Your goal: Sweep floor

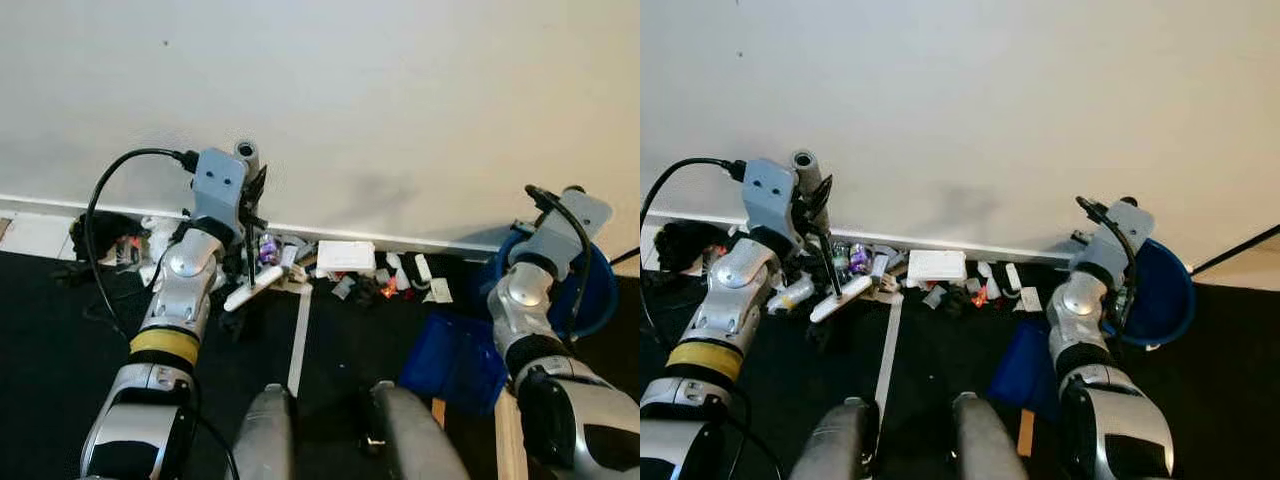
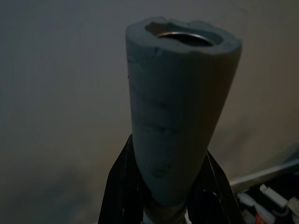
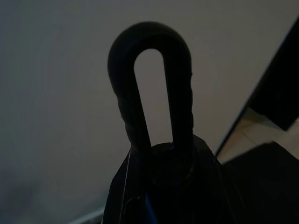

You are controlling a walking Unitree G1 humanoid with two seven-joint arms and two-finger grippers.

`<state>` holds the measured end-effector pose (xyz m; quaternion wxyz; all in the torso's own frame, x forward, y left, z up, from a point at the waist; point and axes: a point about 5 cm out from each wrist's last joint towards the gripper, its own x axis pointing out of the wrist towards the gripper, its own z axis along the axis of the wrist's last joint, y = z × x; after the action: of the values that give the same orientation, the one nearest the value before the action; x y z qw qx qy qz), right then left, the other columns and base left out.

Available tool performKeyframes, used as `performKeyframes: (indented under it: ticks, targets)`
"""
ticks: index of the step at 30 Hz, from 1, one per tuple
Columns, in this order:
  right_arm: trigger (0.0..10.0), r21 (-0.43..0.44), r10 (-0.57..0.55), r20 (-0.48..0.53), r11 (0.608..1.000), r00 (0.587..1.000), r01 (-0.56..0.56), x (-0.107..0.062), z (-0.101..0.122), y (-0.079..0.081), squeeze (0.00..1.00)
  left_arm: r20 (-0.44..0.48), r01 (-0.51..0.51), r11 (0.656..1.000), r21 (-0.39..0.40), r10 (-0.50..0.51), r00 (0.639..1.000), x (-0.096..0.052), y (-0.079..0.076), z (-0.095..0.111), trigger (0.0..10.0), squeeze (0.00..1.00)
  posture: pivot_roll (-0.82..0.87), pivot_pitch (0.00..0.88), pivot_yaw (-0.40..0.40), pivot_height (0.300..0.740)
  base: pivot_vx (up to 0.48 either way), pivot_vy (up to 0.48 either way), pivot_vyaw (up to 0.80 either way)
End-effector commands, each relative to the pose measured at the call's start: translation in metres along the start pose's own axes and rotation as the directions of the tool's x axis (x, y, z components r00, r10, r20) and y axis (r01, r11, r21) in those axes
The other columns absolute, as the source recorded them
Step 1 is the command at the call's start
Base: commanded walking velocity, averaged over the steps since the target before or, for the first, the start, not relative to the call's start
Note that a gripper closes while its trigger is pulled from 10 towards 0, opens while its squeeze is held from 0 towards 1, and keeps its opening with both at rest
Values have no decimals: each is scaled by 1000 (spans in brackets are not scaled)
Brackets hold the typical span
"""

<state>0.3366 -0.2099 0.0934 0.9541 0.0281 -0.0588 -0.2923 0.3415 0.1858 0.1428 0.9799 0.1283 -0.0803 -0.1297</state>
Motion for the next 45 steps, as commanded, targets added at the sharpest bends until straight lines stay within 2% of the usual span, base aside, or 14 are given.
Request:
performKeyframes:
  ticks: [1, 10, 16, 20, 22, 23, 25, 26, 27, 30, 32, 37, 43, 45]
  targets:
    - [10000, 173, 35, 70, 984, 997, -47, -3, 18, 25, 0, 74, -1, 1000, -5, 1, 997, 4, -1, 12, 10000, 0, 105, 203, -11, 740, 0, 0, 0]
    - [10000, 190, 57, 93, 979, 994, -74, 4, 28, 29, 0, 84, 7, 1000, 13, -8, 996, 5, 4, 16, 10000, 0, 110, 201, -17, 740, 0, 0, 0]
    - [10000, 151, 94, 72, 983, 993, -104, 3, 23, 32, 0, 79, 5, 1000, 18, -6, 997, 5, 5, 15, 10000, 0, 110, 201, -19, 740, 0, 0, 0]
    - [10000, 13, 139, -11, 990, 990, -139, -4, 3, 27, 0, 58, -4, 1000, 26, 2, 998, 4, 2, 9, 10000, 0, 111, 202, -22, 740, 0, 0, 0]
    - [10000, 13, 139, -11, 990, 990, -139, -4, 3, 27, 0, 58, -4, 1000, 26, 2, 998, 4, 2, 9, 10000, 0, 111, 202, -22, 740, 0, 0, 0]
    - [10000, -89, 171, -82, 980, 982, -178, -10, -12, 24, 0, 35, -9, 999, 40, 8, 999, 4, -1, 4, 10000, 0, 110, 207, -27, 740, 0, 0, 0]
    - [10000, -116, 179, -105, 975, 978, -191, -12, -16, 22, 0, 27, -12, 999, 45, 11, 1000, 5, -2, 2, 10000, 0, 110, 207, -27, 740, 0, 0, 0]
    - [10000, -180, 209, -118, 957, 971, -228, -14, -21, 20, 0, 16, -33, 998, 59, 32, 999, 6, -1, 1, 10000, 0, 107, 219, -27, 740, 0, 0, 0]
    - [10000, -180, 209, -118, 957, 971, -228, -14, -21, 20, 0, 16, -33, 998, 59, 32, 999, 6, -1, 1, 10000, 0, 107, 219, -27, 740, 0, 0, 0]
    - [10000, -281, 203, -117, 932, 972, -229, -13, -24, 11, 0, 6, -52, 996, 72, 51, 999, 8, 1, 1, 10000, 0, 108, 218, -28, 740, 0, 0, 0]
    - [10000, -297, 194, -117, 929, 974, -220, -12, -25, 8, 0, 5, -53, 996, 72, 53, 999, 8, 1, 1, 10000, 0, 108, 218, -28, 740, 0, 0, 0]
    - [10000, -296, 68, -148, 949, 987, -110, -7, -29, -10, 0, 6, -64, 996, 66, 64, 998, 10, 2, 0, 10000, 0, 97, 232, -26, 740, 0, 0, 0]
    - [10000, -258, 65, -200, 959, 978, -116, -8, -30, 1, 0, -25, -85, 988, 129, 89, 996, 16, 3, -5, 10000, 0, 90, 247, -36, 740, 0, 0, 0]
    - [10000, -237, 94, -222, 960, 970, -148, -9, -30, 8, 0, -28, -91, 981, 174, 97, 995, 25, 5, -1, 10000, 0, 67, 267, -49, 740, 0, 0, 0]
